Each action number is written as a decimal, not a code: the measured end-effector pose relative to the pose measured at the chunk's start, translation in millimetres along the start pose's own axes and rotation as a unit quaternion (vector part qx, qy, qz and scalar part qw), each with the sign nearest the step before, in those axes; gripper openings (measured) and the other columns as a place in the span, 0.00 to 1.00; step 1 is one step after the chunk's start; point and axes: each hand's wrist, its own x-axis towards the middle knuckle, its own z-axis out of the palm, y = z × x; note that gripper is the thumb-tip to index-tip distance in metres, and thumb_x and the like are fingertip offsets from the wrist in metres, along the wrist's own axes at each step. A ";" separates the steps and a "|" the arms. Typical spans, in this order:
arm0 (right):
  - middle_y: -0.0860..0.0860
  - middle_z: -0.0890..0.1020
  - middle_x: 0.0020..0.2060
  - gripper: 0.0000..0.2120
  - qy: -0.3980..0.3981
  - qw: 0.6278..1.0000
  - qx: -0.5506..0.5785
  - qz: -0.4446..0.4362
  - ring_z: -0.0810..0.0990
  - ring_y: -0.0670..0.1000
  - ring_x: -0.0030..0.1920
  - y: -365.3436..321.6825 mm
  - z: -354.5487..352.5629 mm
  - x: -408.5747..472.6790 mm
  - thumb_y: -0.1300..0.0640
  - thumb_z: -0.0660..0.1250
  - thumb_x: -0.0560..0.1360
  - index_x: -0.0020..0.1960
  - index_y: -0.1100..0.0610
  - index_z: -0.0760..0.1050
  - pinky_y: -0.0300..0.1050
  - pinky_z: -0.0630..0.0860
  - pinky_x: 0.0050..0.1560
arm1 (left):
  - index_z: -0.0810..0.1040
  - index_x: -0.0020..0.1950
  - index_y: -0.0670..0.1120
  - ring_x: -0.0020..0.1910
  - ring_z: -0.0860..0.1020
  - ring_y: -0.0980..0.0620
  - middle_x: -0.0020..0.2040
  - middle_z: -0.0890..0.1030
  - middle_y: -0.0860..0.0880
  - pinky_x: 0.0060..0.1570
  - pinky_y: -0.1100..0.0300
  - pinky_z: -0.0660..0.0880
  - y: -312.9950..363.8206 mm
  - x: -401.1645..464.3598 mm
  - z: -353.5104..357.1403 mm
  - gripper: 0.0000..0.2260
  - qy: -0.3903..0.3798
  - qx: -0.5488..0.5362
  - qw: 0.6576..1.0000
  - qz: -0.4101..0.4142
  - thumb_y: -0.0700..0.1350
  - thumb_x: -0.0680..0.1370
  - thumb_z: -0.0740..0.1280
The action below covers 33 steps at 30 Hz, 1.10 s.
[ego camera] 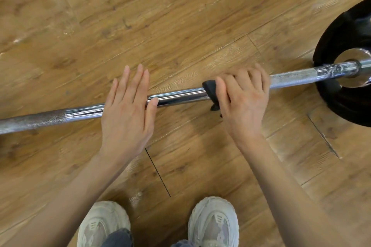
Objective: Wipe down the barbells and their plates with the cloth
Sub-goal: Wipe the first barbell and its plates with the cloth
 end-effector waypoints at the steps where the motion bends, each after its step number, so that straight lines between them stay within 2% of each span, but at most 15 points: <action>1: 0.55 0.83 0.43 0.21 0.000 0.999 0.004 0.040 0.73 0.57 0.49 -9.4 3.1 -0.9 0.52 0.57 0.86 0.44 0.60 0.82 0.54 0.68 0.68 | 0.63 0.79 0.39 0.81 0.56 0.44 0.79 0.63 0.44 0.79 0.51 0.48 -0.1 2.5 0.8 0.26 0.000 -0.002 1.000 -0.005 0.52 0.86 0.48; 3: 0.53 0.83 0.45 0.21 -0.009 0.998 0.025 0.060 0.74 0.57 0.50 -38.1 15.0 -1.3 0.51 0.55 0.85 0.45 0.59 0.83 0.54 0.66 0.68 | 0.64 0.78 0.39 0.80 0.57 0.43 0.78 0.65 0.43 0.79 0.49 0.50 -0.9 7.6 1.7 0.26 0.000 -0.005 1.000 -0.012 0.53 0.86 0.48; 5: 0.52 0.84 0.47 0.18 -0.013 0.999 0.049 -0.002 0.76 0.56 0.51 -49.3 21.5 2.4 0.52 0.57 0.85 0.48 0.57 0.83 0.52 0.65 0.68 | 0.66 0.78 0.38 0.80 0.59 0.43 0.77 0.67 0.42 0.79 0.48 0.51 -3.1 14.2 2.0 0.26 -0.002 -0.004 1.000 -0.016 0.53 0.86 0.48; 8: 0.54 0.84 0.51 0.15 -0.024 0.996 0.031 -0.076 0.76 0.55 0.56 -8.1 20.5 9.1 0.53 0.60 0.84 0.53 0.57 0.83 0.51 0.63 0.72 | 0.70 0.75 0.38 0.78 0.62 0.44 0.74 0.72 0.42 0.79 0.49 0.52 -6.6 26.1 2.8 0.28 -0.011 -0.004 1.000 -0.027 0.54 0.86 0.46; 11: 0.57 0.83 0.54 0.18 0.014 0.999 0.023 0.025 0.74 0.57 0.61 14.4 21.2 11.7 0.53 0.56 0.86 0.54 0.60 0.83 0.51 0.54 0.78 | 0.75 0.71 0.39 0.77 0.66 0.44 0.71 0.76 0.43 0.78 0.50 0.53 -9.8 39.6 4.6 0.30 -0.021 -0.013 0.999 -0.042 0.56 0.85 0.44; 13: 0.56 0.83 0.53 0.20 0.015 0.996 0.064 0.063 0.74 0.56 0.61 -12.2 34.7 16.1 0.53 0.54 0.86 0.53 0.61 0.83 0.54 0.57 0.77 | 0.79 0.66 0.39 0.76 0.67 0.45 0.68 0.79 0.43 0.77 0.49 0.55 -11.7 48.0 5.6 0.32 -0.023 -0.016 0.998 -0.051 0.57 0.85 0.43; 16: 0.54 0.84 0.53 0.20 -0.004 0.996 0.085 -0.020 0.75 0.54 0.60 -35.2 49.2 23.7 0.52 0.54 0.86 0.54 0.60 0.83 0.53 0.62 0.73 | 0.82 0.60 0.41 0.75 0.69 0.45 0.65 0.81 0.44 0.76 0.49 0.58 -14.7 59.1 4.5 0.32 -0.023 -0.025 0.998 -0.061 0.57 0.85 0.43; 19: 0.56 0.83 0.56 0.20 -0.004 0.996 0.041 -0.083 0.76 0.57 0.61 5.7 49.1 31.5 0.52 0.53 0.86 0.59 0.59 0.82 0.54 0.65 0.72 | 0.83 0.55 0.43 0.73 0.72 0.44 0.58 0.84 0.41 0.74 0.48 0.61 -16.5 70.1 3.2 0.29 -0.028 -0.029 0.997 -0.072 0.55 0.85 0.45; 21: 0.57 0.82 0.58 0.20 0.010 0.999 0.029 -0.014 0.75 0.58 0.64 20.4 47.9 33.2 0.53 0.52 0.87 0.59 0.61 0.81 0.56 0.62 0.74 | 0.83 0.50 0.43 0.71 0.74 0.44 0.53 0.85 0.39 0.73 0.47 0.63 -17.2 77.8 4.3 0.28 -0.024 -0.026 0.996 -0.080 0.54 0.86 0.46; 23: 0.58 0.82 0.58 0.21 0.004 0.998 0.060 0.030 0.74 0.59 0.65 -1.2 55.1 37.9 0.53 0.51 0.86 0.59 0.62 0.81 0.55 0.58 0.76 | 0.83 0.48 0.43 0.70 0.74 0.44 0.51 0.85 0.38 0.73 0.47 0.63 -17.7 85.3 4.8 0.27 -0.019 -0.026 0.995 -0.089 0.53 0.86 0.47; 26: 0.57 0.83 0.56 0.20 -0.016 0.995 0.081 -0.046 0.74 0.57 0.63 -30.0 71.4 45.3 0.55 0.53 0.85 0.59 0.63 0.81 0.52 0.57 0.75 | 0.84 0.50 0.43 0.70 0.75 0.44 0.51 0.85 0.36 0.73 0.47 0.63 -19.5 94.3 4.3 0.27 -0.020 -0.024 0.995 -0.095 0.53 0.86 0.48; 28: 0.57 0.83 0.55 0.19 -0.016 0.993 0.052 -0.102 0.76 0.57 0.62 -12.0 72.9 54.4 0.55 0.54 0.86 0.59 0.62 0.81 0.51 0.58 0.75 | 0.84 0.49 0.42 0.70 0.75 0.43 0.52 0.84 0.35 0.72 0.47 0.64 -21.7 98.6 4.6 0.25 -0.019 -0.022 0.995 -0.090 0.51 0.87 0.50; 29: 0.58 0.83 0.56 0.20 -0.007 0.994 0.030 -0.102 0.75 0.57 0.63 4.7 72.7 56.8 0.54 0.54 0.86 0.59 0.62 0.82 0.51 0.57 0.76 | 0.84 0.47 0.42 0.70 0.75 0.43 0.52 0.84 0.35 0.72 0.46 0.64 -22.6 100.6 4.9 0.25 -0.017 -0.022 0.996 -0.090 0.51 0.87 0.51; 31: 0.57 0.83 0.57 0.20 0.011 1.000 0.007 -0.027 0.74 0.58 0.64 29.8 68.0 58.7 0.54 0.53 0.87 0.59 0.62 0.81 0.51 0.54 0.78 | 0.84 0.47 0.42 0.70 0.74 0.43 0.51 0.84 0.35 0.72 0.47 0.64 -24.1 103.9 6.2 0.25 -0.008 -0.023 0.995 -0.094 0.50 0.87 0.51; 33: 0.57 0.82 0.56 0.19 0.010 0.999 0.018 0.046 0.75 0.58 0.64 16.2 66.4 60.6 0.55 0.53 0.86 0.57 0.62 0.81 0.51 0.53 0.78 | 0.85 0.49 0.42 0.71 0.74 0.43 0.52 0.84 0.35 0.72 0.47 0.64 -24.2 106.1 7.5 0.25 0.000 -0.024 0.995 -0.101 0.51 0.87 0.51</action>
